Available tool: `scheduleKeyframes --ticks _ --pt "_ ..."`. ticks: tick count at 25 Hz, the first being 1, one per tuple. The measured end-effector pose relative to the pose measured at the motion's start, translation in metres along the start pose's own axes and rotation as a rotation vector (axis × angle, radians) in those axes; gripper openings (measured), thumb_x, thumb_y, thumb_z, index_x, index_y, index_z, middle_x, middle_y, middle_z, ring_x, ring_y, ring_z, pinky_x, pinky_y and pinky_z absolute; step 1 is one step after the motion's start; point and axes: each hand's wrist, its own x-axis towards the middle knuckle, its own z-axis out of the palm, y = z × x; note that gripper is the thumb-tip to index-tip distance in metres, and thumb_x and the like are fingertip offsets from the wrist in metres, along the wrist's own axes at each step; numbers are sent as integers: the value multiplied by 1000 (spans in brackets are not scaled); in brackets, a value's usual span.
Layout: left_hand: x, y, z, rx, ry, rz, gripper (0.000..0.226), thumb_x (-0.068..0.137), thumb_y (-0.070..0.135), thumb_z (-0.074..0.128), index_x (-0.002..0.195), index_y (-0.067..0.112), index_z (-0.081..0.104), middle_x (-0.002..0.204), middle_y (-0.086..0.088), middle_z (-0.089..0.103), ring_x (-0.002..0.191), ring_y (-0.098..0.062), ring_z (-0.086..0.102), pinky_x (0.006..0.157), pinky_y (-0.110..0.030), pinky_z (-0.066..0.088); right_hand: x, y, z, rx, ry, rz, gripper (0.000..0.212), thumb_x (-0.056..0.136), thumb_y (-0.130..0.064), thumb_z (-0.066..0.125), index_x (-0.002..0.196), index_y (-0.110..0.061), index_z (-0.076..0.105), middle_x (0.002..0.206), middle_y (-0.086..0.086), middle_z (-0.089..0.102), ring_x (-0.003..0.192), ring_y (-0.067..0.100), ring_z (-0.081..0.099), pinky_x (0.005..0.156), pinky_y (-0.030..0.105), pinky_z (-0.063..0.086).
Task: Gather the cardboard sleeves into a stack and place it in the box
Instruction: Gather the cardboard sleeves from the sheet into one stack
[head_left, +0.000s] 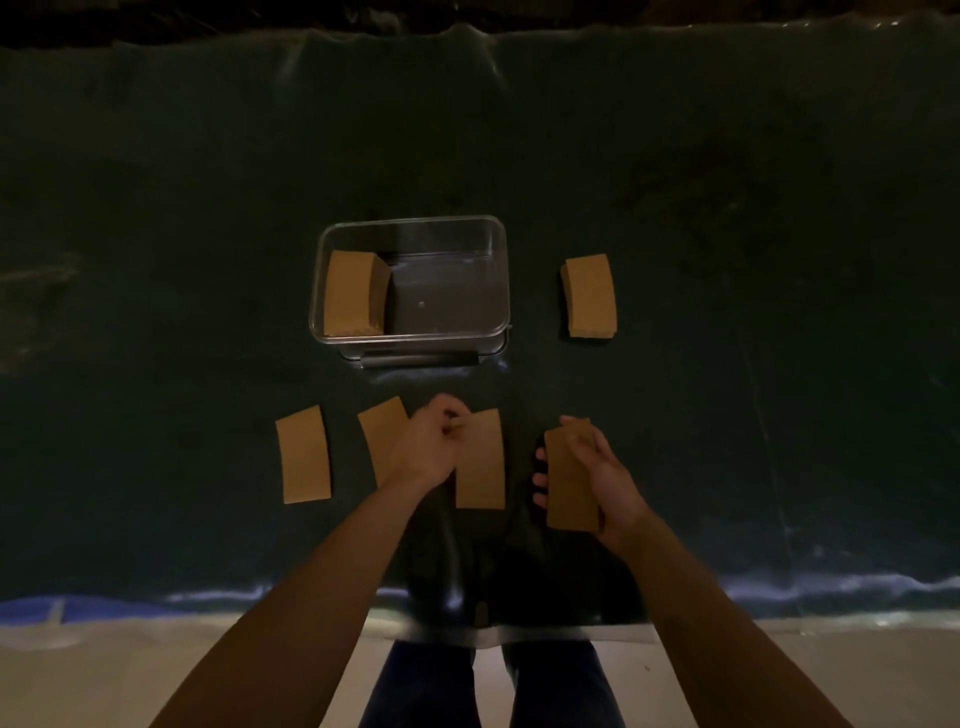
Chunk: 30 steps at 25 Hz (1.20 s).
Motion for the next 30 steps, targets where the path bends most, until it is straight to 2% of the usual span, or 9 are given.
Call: scheduleKeyframes --ticks 2,5,7,11,14,18,21,25,30 --pt "-2 9 -9 -327 -141 -71 16 89 10 68 91 24 61 75 3 67 69 -13 63 51 -16 43 2 -1 5 -90 -4 5 28 100 -38 49 127 -36 55 107 13 65 79 27 69 67 44 60" --pt "-10 18 -7 -336 -256 -67 14 87 15 70 93 27 65 78 5 72 61 -2 65 49 -17 45 5 2 19 -205 -33 52 24 94 -52 51 117 -48 59 119 7 64 104 30 66 83 50 58" --pt "-12 20 2 -361 -218 -61 14 87 14 70 92 26 64 78 3 71 56 2 63 46 -14 45 8 6 28 -200 -40 37 34 94 -49 53 126 -40 57 122 9 65 109 30 65 91 51 55" --pt "-15 16 9 -330 -107 -52 19 90 15 68 88 32 59 87 2 68 62 1 62 48 -14 46 10 10 46 -215 -48 -34 29 97 -37 55 124 -29 59 109 7 72 91 19 72 69 33 60" --pt "-17 6 8 -295 -97 -28 12 90 19 67 93 29 61 103 0 66 84 -15 67 70 -35 60 13 17 54 -167 -101 -41 28 99 -29 53 126 -23 57 104 15 73 79 26 73 64 37 61" --pt "-7 -31 -22 202 230 -28 38 88 31 68 124 26 57 130 -5 49 120 -25 49 95 -39 47 15 24 60 -115 -145 -44 25 102 -29 47 126 -24 53 95 20 72 76 32 70 68 46 60" --pt "-2 -59 -49 558 184 -168 76 83 41 71 147 24 33 141 -9 30 125 -35 33 99 -50 43 17 24 56 -95 -103 -29 25 102 -32 46 126 -27 54 99 21 68 76 32 69 68 49 59" --pt "3 -63 -52 511 209 -148 64 77 38 77 128 20 43 130 -11 36 117 -34 39 93 -48 46 15 26 58 -75 -97 4 26 102 -34 45 125 -29 55 99 20 67 74 30 70 63 47 60" --pt "-1 -71 -80 29 92 -44 32 91 7 60 110 28 45 97 -5 63 94 -27 63 67 -29 46 14 26 66 -69 -120 -23 29 103 -31 44 130 -25 50 103 23 62 76 31 66 66 48 58"
